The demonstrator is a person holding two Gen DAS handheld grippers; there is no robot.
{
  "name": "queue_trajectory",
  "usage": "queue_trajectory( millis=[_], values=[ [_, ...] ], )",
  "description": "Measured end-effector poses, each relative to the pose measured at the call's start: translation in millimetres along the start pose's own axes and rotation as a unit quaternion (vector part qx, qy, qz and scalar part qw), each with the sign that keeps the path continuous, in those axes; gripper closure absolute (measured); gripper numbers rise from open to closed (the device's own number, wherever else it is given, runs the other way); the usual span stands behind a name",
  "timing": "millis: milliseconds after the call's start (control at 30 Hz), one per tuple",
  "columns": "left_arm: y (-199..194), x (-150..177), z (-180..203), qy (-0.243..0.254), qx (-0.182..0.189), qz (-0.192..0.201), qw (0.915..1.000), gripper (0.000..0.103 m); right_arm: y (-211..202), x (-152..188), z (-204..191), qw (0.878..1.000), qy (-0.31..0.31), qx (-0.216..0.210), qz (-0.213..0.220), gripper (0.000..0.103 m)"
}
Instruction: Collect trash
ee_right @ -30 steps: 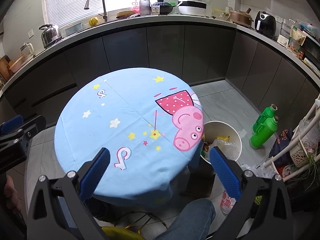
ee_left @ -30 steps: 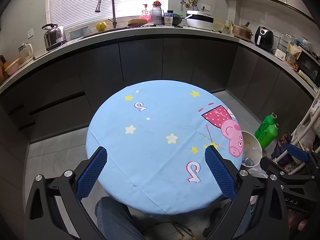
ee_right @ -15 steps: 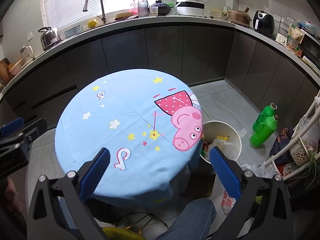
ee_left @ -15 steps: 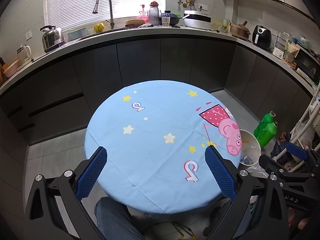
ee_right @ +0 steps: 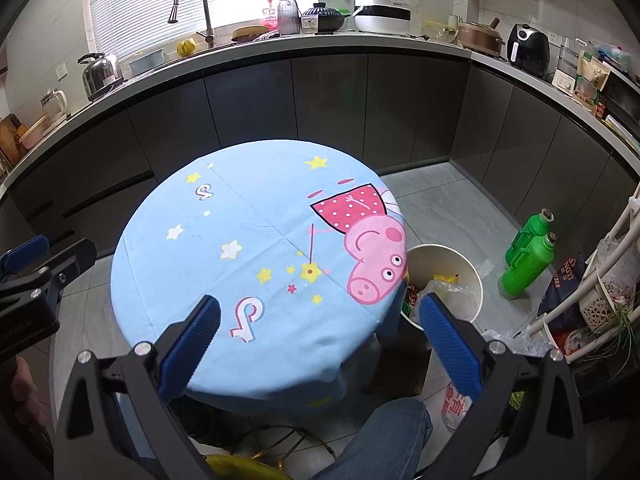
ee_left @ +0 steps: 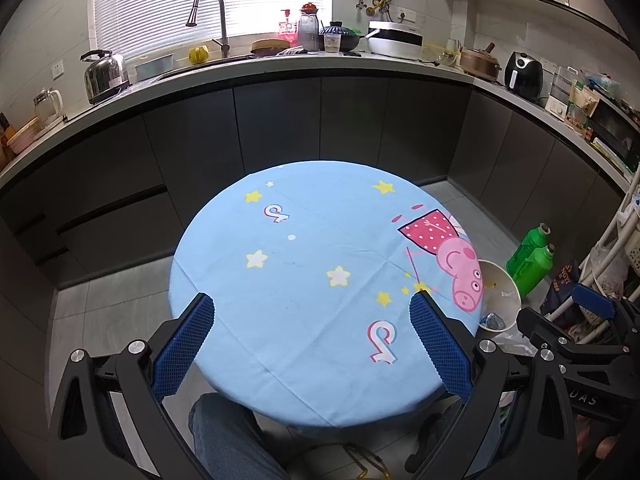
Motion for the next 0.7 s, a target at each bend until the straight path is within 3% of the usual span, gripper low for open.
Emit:
queue_trajectory(
  millis=[700],
  values=[
    [-1.5,-0.5,-0.2,-0.002,0.001,0.001,1.0,0.008,-0.4,-1.8,-2.3,1.0,-0.002,-0.001,0.001,0.003]
  ],
)
Point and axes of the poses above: each gripper's, at about its wrist camera, not at the fingertips, and y roughly the way its jaws point, z to its right, x to its underside, the point moved 10 cm from there along y, roughly the way its jaws point, and after that the axes turned 6 degrees about x, right-handed, at the moved point
